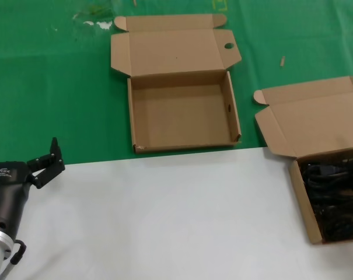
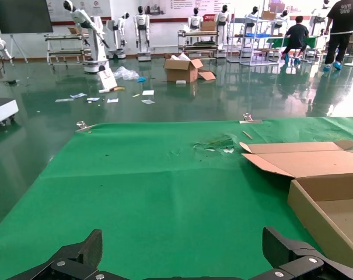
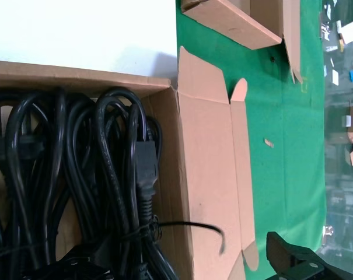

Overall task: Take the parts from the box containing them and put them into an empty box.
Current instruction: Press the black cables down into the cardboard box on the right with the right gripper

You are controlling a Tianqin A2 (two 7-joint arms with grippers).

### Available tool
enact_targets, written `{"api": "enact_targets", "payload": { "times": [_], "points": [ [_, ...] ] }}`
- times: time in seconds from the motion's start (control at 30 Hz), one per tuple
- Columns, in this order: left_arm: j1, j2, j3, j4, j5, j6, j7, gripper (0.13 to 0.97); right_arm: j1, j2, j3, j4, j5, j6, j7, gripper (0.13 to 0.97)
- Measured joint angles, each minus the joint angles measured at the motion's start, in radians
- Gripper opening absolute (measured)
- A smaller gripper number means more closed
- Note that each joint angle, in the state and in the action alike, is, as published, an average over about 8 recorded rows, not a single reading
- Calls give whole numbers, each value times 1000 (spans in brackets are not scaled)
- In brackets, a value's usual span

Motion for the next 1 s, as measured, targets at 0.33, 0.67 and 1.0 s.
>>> {"api": "enact_targets", "payload": {
  "times": [0.33,0.67,1.0],
  "points": [
    [0,0,0,0,0,0,0,966,75,-25,-67,-38,1,-19,2,800],
    [0,0,0,0,0,0,0,966,95,-15,-91,-34,-3,-11,16,679],
    [0,0,0,0,0,0,0,966,107,-9,-110,-29,13,2,13,443]
  ]
}}
